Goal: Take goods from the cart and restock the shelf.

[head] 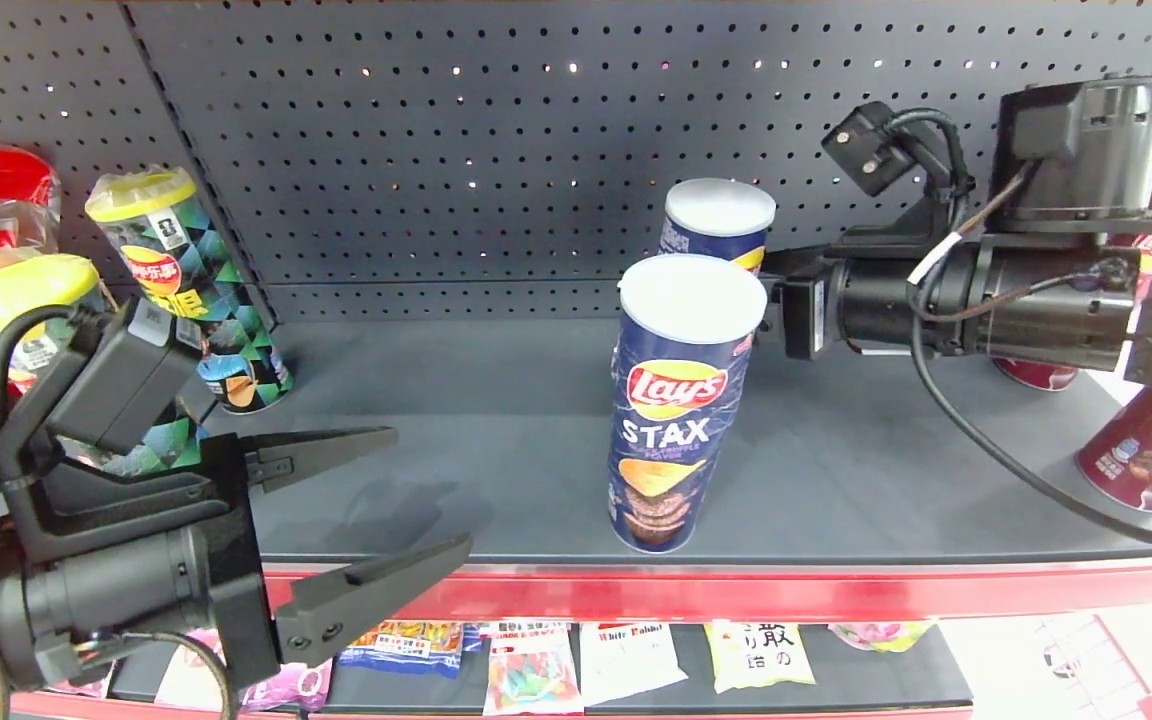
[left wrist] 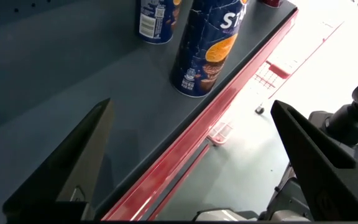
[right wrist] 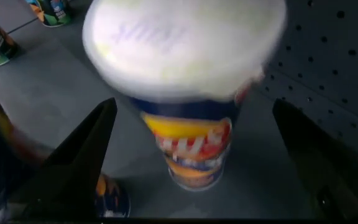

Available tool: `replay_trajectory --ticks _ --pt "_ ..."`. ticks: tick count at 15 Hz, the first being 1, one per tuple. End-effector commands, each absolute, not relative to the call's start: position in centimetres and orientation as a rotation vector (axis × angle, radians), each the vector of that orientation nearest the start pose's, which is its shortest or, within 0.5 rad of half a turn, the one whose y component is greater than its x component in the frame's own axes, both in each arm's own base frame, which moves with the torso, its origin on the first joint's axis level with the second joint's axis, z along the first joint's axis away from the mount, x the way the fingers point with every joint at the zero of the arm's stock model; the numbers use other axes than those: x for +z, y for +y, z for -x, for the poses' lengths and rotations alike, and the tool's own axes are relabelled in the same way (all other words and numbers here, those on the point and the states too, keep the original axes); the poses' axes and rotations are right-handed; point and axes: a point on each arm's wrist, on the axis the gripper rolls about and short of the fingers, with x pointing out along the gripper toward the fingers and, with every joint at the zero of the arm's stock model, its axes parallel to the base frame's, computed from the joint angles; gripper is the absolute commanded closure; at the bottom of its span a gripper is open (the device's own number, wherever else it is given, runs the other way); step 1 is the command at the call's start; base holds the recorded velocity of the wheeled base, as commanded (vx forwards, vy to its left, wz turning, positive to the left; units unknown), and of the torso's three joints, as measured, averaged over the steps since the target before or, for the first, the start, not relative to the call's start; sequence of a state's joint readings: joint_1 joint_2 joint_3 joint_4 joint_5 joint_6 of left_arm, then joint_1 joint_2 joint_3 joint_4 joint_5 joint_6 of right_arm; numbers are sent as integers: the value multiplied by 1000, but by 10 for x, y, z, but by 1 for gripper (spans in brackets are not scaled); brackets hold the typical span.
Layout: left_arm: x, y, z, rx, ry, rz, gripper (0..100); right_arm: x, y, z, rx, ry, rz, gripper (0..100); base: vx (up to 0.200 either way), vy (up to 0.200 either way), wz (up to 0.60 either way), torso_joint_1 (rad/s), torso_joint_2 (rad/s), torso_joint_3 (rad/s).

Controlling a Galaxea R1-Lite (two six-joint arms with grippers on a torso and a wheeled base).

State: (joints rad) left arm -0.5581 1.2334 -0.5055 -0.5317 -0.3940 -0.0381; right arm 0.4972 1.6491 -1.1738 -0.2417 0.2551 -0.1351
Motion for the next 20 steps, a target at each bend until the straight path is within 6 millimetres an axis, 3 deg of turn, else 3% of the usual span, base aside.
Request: replay_trajectory --ticks 1,9,11,13,15,18,20 --pt "202 -105 -152 -936 234 17 0 272 141 -248 760 156 150 0 0 0 0 0 0 0" --pt "194 -119 -175 -922 268 -44 0 269 103 -184 683 172 104 0 0 0 0 0 0 0" --pt "189 -123 -184 -881 274 -102 0 271 83 -147 665 255 91 0 0 0 0 0 0 0" --pt "187 -126 -189 -873 279 -118 0 271 74 -130 663 290 93 0 0 0 0 0 0 0" --pt "181 -140 -199 -902 297 -149 0 262 55 -101 635 293 88 0 0 0 0 0 0 0" --pt "171 -155 -213 -922 325 -178 0 254 44 -82 623 266 82 0 0 0 0 0 0 0" --pt "169 -160 -218 -920 331 -187 0 255 42 -80 610 258 79 0 0 0 0 0 0 0"
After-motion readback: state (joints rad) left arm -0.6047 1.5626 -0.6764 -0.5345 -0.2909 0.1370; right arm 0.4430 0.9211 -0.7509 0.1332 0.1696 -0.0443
